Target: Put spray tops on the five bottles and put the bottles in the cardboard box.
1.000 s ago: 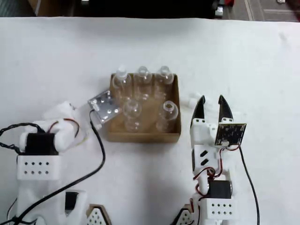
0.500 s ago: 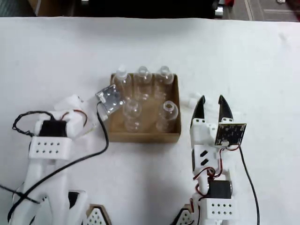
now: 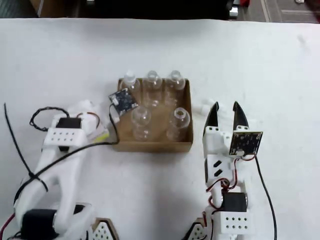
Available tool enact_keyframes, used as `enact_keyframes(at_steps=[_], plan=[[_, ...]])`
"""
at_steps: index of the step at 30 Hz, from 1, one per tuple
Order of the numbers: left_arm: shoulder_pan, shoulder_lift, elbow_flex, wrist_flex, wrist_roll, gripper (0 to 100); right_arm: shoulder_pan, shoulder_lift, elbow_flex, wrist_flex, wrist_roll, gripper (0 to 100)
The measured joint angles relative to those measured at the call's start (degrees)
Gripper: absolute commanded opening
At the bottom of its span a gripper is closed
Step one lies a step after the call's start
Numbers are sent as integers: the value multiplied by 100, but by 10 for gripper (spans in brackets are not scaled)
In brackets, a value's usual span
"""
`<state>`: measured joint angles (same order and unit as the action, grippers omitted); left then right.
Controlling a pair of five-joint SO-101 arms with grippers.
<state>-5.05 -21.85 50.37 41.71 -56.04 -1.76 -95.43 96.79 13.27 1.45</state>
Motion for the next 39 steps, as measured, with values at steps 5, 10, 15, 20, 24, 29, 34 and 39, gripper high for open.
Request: enact_keyframes(at_steps=[5, 10, 15, 20, 24, 29, 34, 39], plan=[[114, 466, 0, -360, 0, 222, 0, 0, 0, 0, 0, 159], [149, 941, 0, -774, -141, 221, 0, 0, 0, 0, 0, 159], [149, 1213, 0, -1029, -158, 221, 0, 0, 0, 0, 0, 159], [211, 1231, 0, -1046, -352, 221, 0, 0, 0, 0, 0, 159], [237, 1231, 0, -1064, -695, 221, 0, 0, 0, 0, 0, 159], [264, 1240, 0, -1064, -747, 221, 0, 0, 0, 0, 0, 159], [264, 1266, 0, -1064, -747, 221, 0, 0, 0, 0, 0, 159], [264, 1266, 0, -1064, -747, 221, 0, 0, 0, 0, 0, 159]])
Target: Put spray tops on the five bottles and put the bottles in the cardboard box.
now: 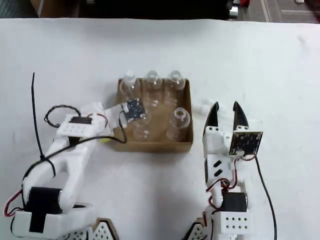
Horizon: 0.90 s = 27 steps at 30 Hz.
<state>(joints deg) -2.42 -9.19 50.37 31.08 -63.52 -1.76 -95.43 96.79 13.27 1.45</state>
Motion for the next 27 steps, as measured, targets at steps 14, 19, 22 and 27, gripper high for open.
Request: enact_keyframes(at_steps=[14, 19, 22, 27], plan=[[97, 0, 158, 0, 0, 32, 0, 0, 0, 0, 0, 159], [123, 0, 158, 0, 0, 30, 0, 0, 0, 0, 0, 159], [123, 0, 158, 0, 0, 28, 0, 0, 0, 0, 0, 159], [123, 0, 158, 0, 0, 28, 0, 0, 0, 0, 0, 159]])
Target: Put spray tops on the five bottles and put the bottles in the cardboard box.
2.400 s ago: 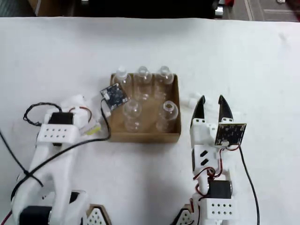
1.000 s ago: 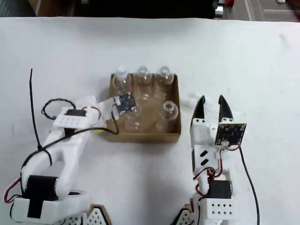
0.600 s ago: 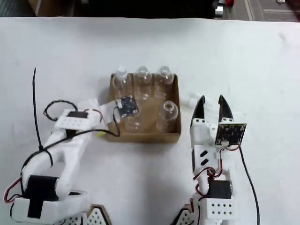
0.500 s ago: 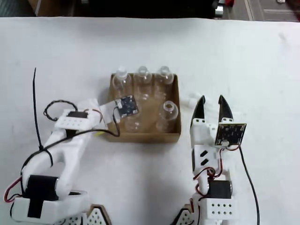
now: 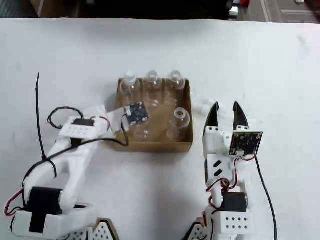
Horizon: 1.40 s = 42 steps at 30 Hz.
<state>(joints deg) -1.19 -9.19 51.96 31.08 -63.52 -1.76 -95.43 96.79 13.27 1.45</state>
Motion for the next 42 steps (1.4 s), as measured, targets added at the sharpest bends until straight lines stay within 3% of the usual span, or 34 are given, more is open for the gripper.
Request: enact_keyframes(at_steps=[42], plan=[[0, 0, 0, 0, 0, 50, 0, 0, 0, 0, 0, 159]])
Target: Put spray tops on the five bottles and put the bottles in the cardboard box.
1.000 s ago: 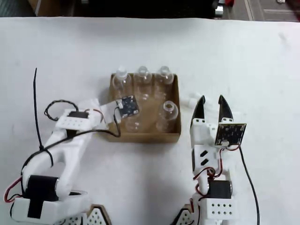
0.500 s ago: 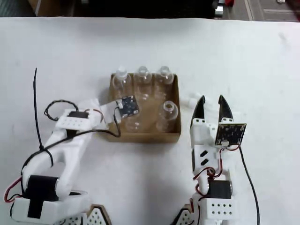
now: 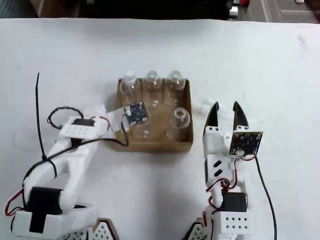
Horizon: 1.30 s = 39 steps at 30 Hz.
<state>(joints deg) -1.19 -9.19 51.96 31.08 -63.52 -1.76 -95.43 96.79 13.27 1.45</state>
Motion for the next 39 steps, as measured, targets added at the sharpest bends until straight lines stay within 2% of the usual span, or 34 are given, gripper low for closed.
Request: enact_keyframes(at_steps=[6, 15, 19, 26, 31, 39], plan=[[0, 0, 0, 0, 0, 125, 0, 0, 0, 0, 0, 159], [0, -299, 0, 0, 0, 137, 0, 0, 0, 0, 0, 159], [-9, -800, 0, 158, 97, 205, 0, 0, 0, 0, 0, 159], [-53, -1626, 0, 607, 431, 206, 0, 0, 0, 0, 0, 159], [-299, -1749, 246, 651, 589, 207, 0, 0, 0, 0, 0, 159], [-492, -1749, 1187, -387, 492, 207, 0, 0, 0, 0, 0, 159]])
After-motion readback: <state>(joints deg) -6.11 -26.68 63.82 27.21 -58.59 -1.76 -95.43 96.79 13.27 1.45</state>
